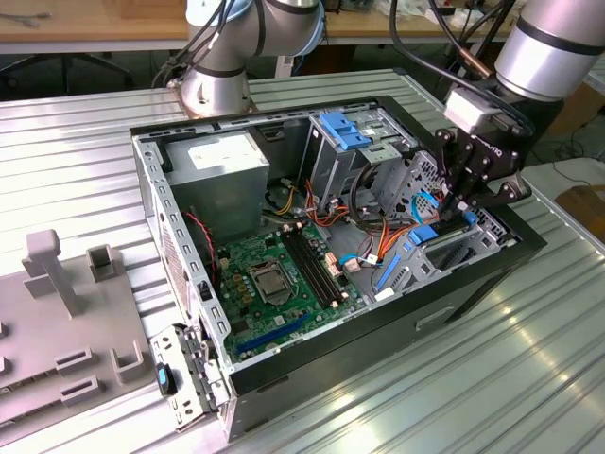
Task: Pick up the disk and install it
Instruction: 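Insert the second disk wire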
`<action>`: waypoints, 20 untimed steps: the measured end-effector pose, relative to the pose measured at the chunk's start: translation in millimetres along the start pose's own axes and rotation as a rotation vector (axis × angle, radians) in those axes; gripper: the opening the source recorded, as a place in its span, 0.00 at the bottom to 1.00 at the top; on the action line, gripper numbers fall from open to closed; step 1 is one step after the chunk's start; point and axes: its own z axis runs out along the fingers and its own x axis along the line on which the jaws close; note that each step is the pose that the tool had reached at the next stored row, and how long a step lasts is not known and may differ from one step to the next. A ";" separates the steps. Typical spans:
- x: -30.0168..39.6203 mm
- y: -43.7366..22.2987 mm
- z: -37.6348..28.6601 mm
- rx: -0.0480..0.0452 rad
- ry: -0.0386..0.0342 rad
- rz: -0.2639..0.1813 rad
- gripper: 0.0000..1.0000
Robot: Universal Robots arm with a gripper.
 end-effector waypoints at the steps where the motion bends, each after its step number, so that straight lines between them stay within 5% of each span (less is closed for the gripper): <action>1: 0.0 0.0 0.1 0.0000 0.0000 0.000 0.16; 20: 0.5 -2.5 5.2 0.0002 -0.0006 0.000 0.16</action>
